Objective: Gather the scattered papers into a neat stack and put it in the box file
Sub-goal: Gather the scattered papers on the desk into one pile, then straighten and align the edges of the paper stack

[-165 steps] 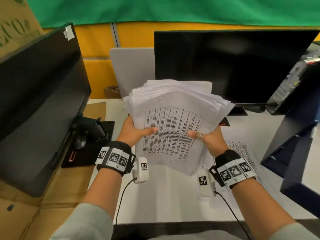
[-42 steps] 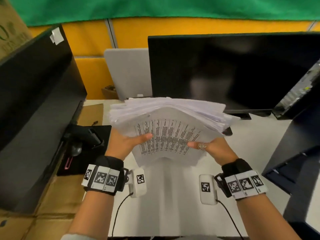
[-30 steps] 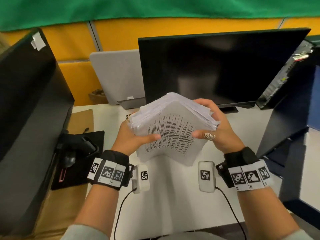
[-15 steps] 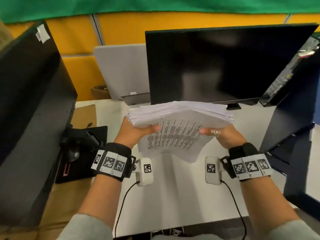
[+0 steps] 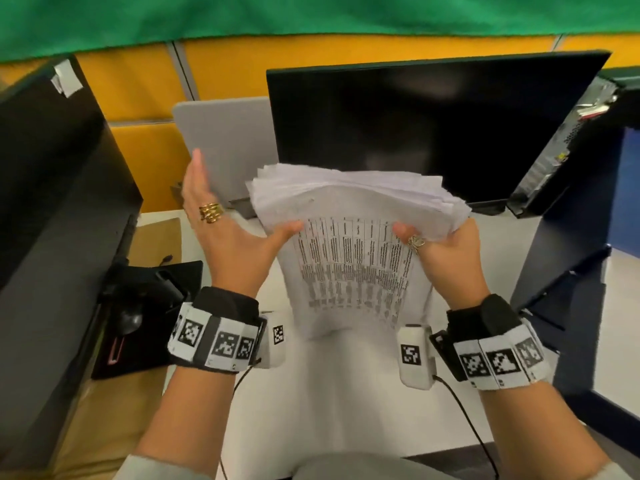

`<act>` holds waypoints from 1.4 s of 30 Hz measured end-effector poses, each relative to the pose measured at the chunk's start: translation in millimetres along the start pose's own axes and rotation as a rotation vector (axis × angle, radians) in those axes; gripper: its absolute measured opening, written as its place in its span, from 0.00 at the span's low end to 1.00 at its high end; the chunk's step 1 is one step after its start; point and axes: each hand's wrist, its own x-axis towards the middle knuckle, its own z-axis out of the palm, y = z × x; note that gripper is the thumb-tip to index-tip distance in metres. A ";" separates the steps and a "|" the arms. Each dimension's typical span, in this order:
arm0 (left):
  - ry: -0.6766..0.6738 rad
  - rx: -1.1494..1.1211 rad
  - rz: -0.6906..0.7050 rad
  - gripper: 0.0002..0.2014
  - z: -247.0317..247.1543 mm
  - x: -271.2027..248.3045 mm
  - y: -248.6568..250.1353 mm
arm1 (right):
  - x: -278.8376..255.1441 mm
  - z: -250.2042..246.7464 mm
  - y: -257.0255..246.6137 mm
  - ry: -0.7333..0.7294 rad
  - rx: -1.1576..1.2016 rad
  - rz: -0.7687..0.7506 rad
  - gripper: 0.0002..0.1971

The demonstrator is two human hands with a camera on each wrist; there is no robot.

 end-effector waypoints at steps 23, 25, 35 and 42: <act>-0.314 -0.361 -0.607 0.23 -57.1 -7.3 -68.1 | 5.8 -26.0 40.0 -0.131 -1.089 0.065 0.18; -0.258 -0.340 -0.638 0.20 -60.6 -10.3 -78.1 | 8.5 -27.2 55.4 -0.120 -0.667 0.111 0.24; -0.214 -0.391 -0.700 0.19 -16.8 -37.7 -91.2 | 12.4 -29.3 111.7 0.009 -0.013 0.249 0.18; -0.402 -0.186 -0.650 0.38 9.9 -51.2 -107.9 | 0.7 -48.9 161.8 0.014 0.048 0.587 0.16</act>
